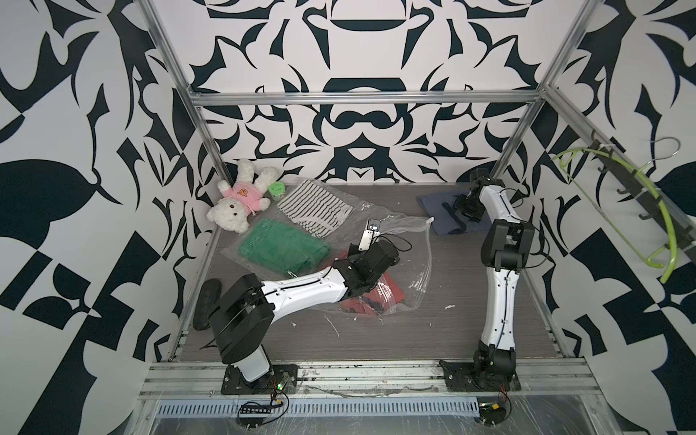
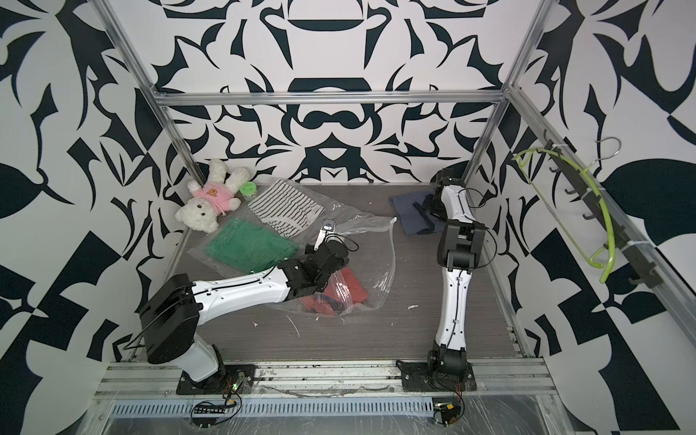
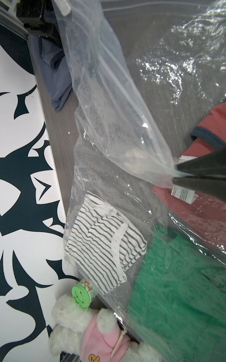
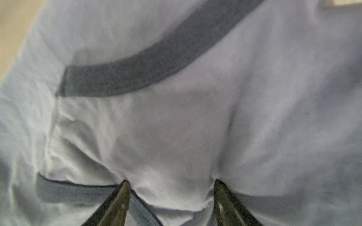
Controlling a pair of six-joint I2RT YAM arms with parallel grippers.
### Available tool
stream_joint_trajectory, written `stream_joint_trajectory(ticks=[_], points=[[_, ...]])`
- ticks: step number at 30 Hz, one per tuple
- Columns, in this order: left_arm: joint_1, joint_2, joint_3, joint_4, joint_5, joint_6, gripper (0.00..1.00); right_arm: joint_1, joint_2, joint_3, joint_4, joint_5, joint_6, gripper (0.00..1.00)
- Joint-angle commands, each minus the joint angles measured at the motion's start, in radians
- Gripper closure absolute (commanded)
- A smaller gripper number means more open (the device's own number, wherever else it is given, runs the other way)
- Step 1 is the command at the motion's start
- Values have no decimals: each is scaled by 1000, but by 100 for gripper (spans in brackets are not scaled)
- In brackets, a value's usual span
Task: Take the tank top out of the vacuum bag
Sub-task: Move the tank top to the corner of the board.
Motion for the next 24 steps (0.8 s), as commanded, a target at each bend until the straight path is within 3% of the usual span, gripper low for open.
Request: stream_joint_trajectory(ticks=[1, 6, 11, 15, 17, 21, 24], points=[[5, -7, 19, -27, -27, -7, 99, -16, 39, 37, -29, -55, 37, 31], [5, -12, -2, -30, -31, -28, 99, -56, 36, -19, 76, -216, 185, 37], [4, -1, 5, -44, -30, -41, 99, -52, 30, -37, 124, -290, 220, 42], [-3, -9, 5, -48, -40, -42, 99, -17, -123, -190, 235, -194, 164, 41], [-4, -13, 4, -48, -44, -43, 98, 2, -218, -260, 282, -144, 113, 33], [-9, -13, 3, -48, -55, -50, 98, 54, -328, -280, 268, -30, -32, 25], [-15, -11, -4, -37, -57, -57, 98, 98, -347, -262, 234, -33, -179, 23]])
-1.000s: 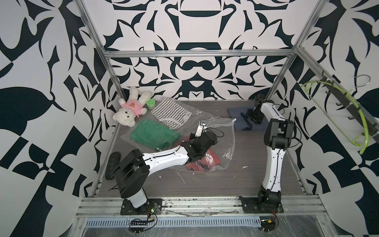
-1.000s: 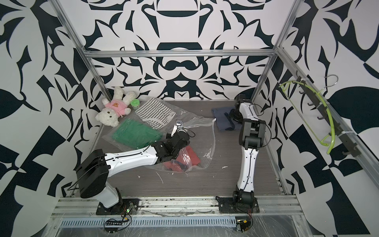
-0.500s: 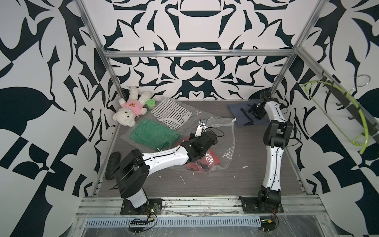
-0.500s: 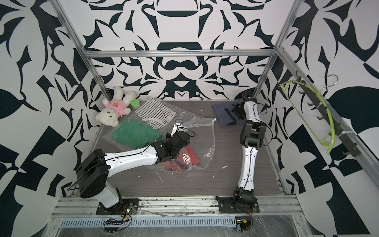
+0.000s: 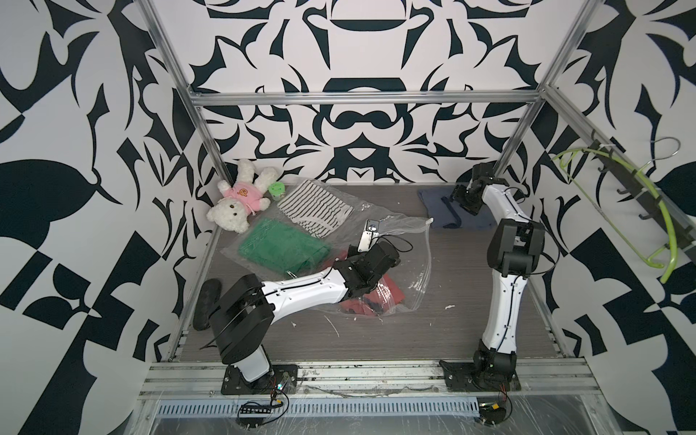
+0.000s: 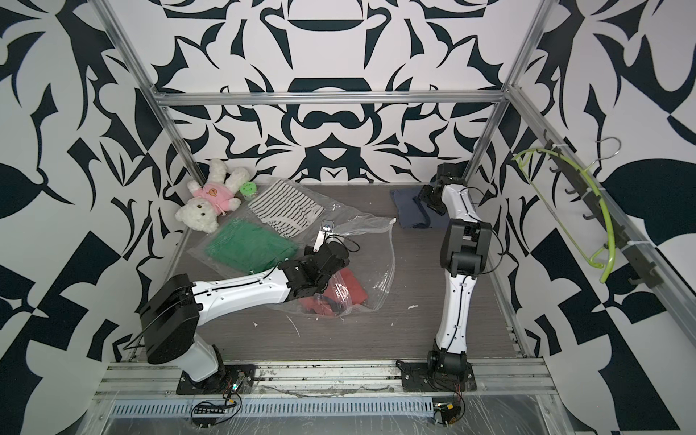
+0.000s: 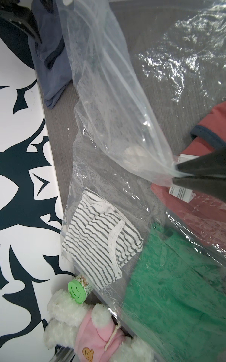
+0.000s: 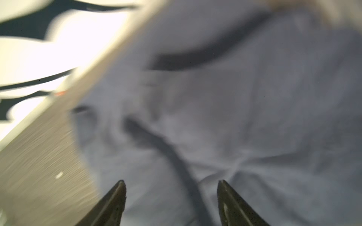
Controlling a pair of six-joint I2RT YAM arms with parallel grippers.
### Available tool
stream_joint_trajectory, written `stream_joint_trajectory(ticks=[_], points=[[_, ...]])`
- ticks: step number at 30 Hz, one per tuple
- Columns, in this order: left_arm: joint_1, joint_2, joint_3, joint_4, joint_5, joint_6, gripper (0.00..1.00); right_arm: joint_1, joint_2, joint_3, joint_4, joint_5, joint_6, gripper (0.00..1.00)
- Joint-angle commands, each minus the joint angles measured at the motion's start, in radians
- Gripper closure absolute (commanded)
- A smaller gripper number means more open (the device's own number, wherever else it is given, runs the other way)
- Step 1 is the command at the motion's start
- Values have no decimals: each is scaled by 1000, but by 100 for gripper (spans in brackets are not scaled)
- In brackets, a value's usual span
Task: Take the tank top out of the vacuum bag
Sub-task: Move the tank top to the corner of the board.
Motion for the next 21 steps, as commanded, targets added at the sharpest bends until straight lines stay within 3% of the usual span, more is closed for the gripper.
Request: stream_joint_trajectory(ticks=[1, 3, 6, 15, 21], points=[[-5, -8, -7, -12, -31, -22, 98, 48, -59, 48, -30, 35, -224, 23], [-7, -6, -10, -11, -26, -24, 98, 67, -10, 141, -145, 1, -331, 23], [-8, -7, -12, -15, -24, -21, 97, 72, 69, 240, -252, 52, -339, 24], [-8, -18, -24, -11, -31, -9, 96, 75, 212, 350, -367, 190, -352, 26], [-8, -18, -30, -11, -29, -16, 96, 78, 266, 379, -364, 217, -362, 26]])
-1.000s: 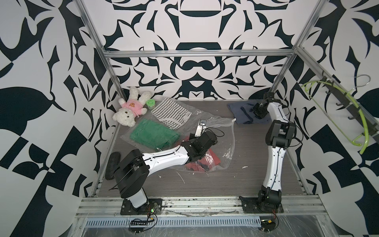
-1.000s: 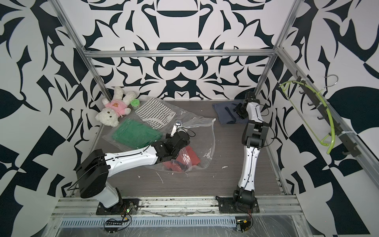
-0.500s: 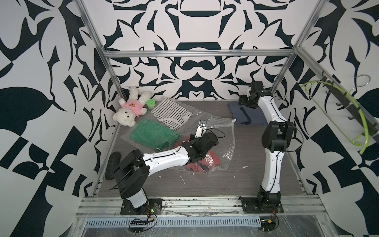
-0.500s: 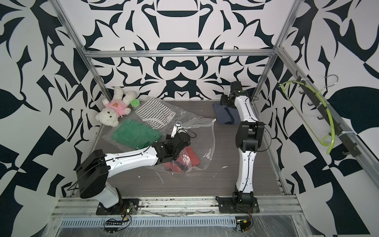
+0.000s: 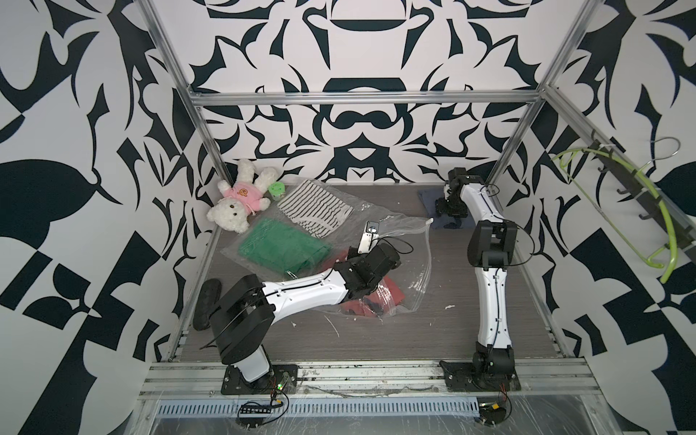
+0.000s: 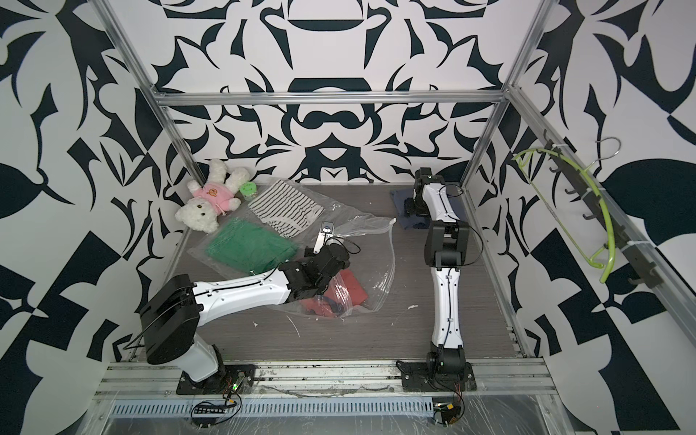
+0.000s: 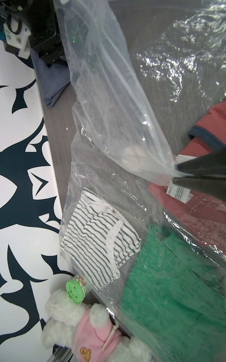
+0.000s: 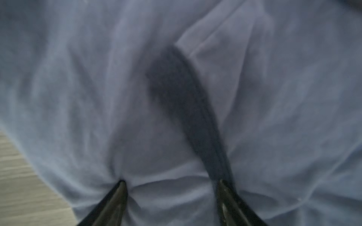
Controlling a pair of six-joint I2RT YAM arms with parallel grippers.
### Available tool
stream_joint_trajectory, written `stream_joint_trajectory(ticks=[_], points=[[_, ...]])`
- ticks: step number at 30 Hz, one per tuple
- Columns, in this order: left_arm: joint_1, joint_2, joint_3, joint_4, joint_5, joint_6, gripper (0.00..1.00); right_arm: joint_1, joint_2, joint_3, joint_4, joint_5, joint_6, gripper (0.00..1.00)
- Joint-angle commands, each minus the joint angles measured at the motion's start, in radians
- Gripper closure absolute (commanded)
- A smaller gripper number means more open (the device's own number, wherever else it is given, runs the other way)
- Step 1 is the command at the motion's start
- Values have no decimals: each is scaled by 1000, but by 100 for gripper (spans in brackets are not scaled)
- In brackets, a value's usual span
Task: Take the tank top out of the vacuum bag
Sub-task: Move the tank top to the corner of the board.
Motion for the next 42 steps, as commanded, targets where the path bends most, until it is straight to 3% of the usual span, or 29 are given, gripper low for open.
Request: stream_joint_trajectory(ticks=[1, 5, 15, 27, 35, 39, 42], points=[[-2, -17, -12, -14, -24, -6, 96, 5, -9, 46, -36, 74, -8, 26], [-2, -15, -7, -20, -25, -3, 96, -2, 37, 84, -38, 83, 39, 26], [-2, 5, 21, -41, -35, 9, 95, -28, 101, 141, 21, -122, 154, 27], [-2, 5, 30, -56, -30, 4, 95, -26, 56, 186, 102, -108, 110, 28], [-7, 8, 35, -53, -27, -7, 95, 33, -376, -216, 302, -10, 126, 27], [-7, 3, 30, -26, -13, -1, 95, 103, -625, -504, 391, 109, 167, 27], [-5, 12, 40, -8, 2, 24, 95, 152, -819, -749, 465, 79, 252, 27]])
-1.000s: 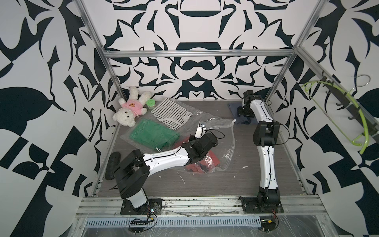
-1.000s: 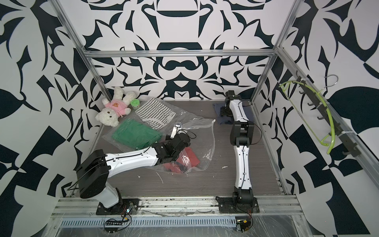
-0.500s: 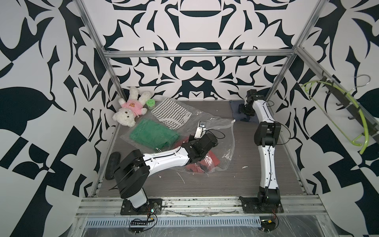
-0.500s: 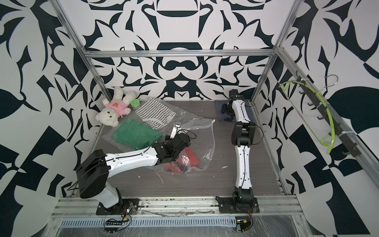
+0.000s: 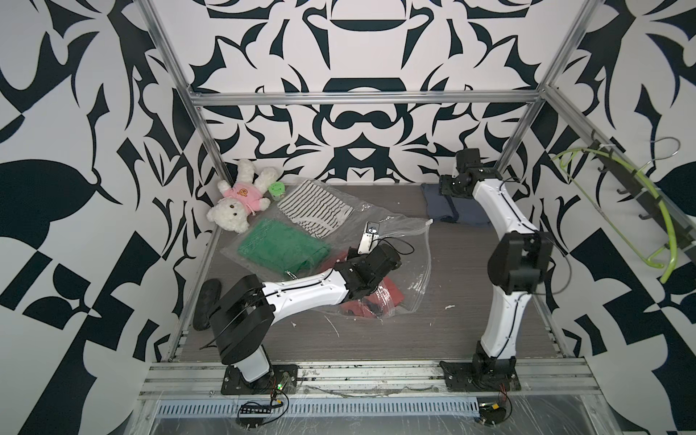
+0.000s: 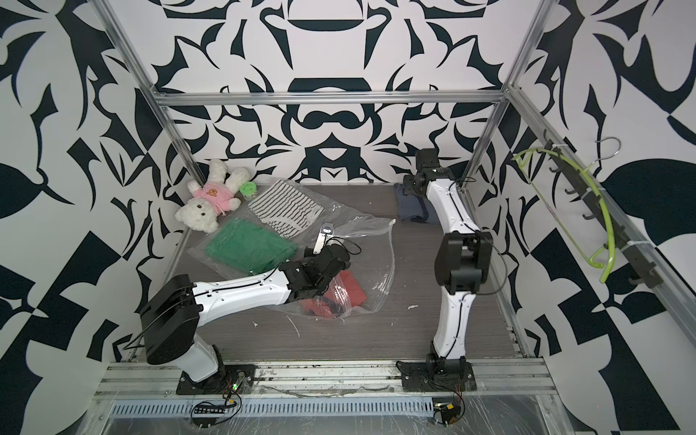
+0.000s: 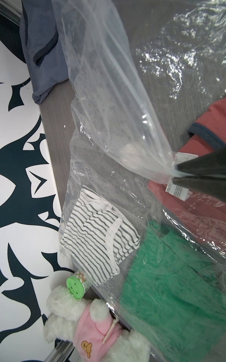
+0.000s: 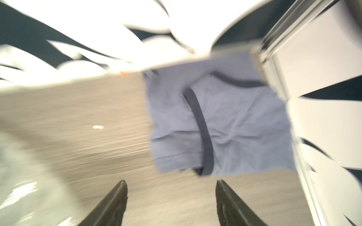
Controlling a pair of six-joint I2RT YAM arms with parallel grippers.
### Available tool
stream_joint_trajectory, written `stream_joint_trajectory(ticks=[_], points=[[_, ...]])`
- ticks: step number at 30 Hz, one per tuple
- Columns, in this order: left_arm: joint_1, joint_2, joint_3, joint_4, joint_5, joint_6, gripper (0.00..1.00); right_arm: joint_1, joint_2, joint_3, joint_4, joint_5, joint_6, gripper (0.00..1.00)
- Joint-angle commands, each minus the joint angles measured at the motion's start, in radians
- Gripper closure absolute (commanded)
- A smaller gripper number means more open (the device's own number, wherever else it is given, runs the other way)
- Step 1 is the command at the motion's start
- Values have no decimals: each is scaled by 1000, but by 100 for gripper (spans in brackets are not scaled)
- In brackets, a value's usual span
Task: Take the tank top out of the vacuum bag
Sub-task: Move the tank top to the corner of the board, then take out the tank top from the vacuum bag.
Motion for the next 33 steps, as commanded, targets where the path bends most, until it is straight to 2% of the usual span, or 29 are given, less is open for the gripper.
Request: stream_joint_trajectory(ticks=[1, 3, 7, 11, 13, 16, 19, 25, 29, 33], points=[[0, 14, 32, 21, 20, 31, 95, 62, -205, -250, 138, 28, 91, 27], [-1, 16, 32, 40, 25, 54, 95, 117, -346, -446, 210, 64, 147, 27], [3, 12, 17, 87, 55, 86, 95, 218, -597, -786, 353, -41, 277, 28], [4, 27, 11, 133, 95, 118, 97, 311, -753, -930, 319, -12, 305, 28], [4, 35, 8, 158, 123, 127, 98, 317, -809, -994, 313, -75, 351, 28], [3, 36, -6, 193, 152, 129, 100, 320, -826, -1075, 354, -263, 434, 29], [3, 32, -23, 223, 171, 141, 100, 341, -787, -1141, 393, -377, 519, 29], [-12, 28, -35, 223, 189, 153, 100, 436, -708, -1186, 426, -394, 554, 28], [-16, 26, -44, 241, 192, 159, 100, 452, -664, -1194, 426, -418, 591, 28], [-16, 34, -40, 240, 181, 163, 100, 459, -651, -1202, 365, -379, 626, 28]])
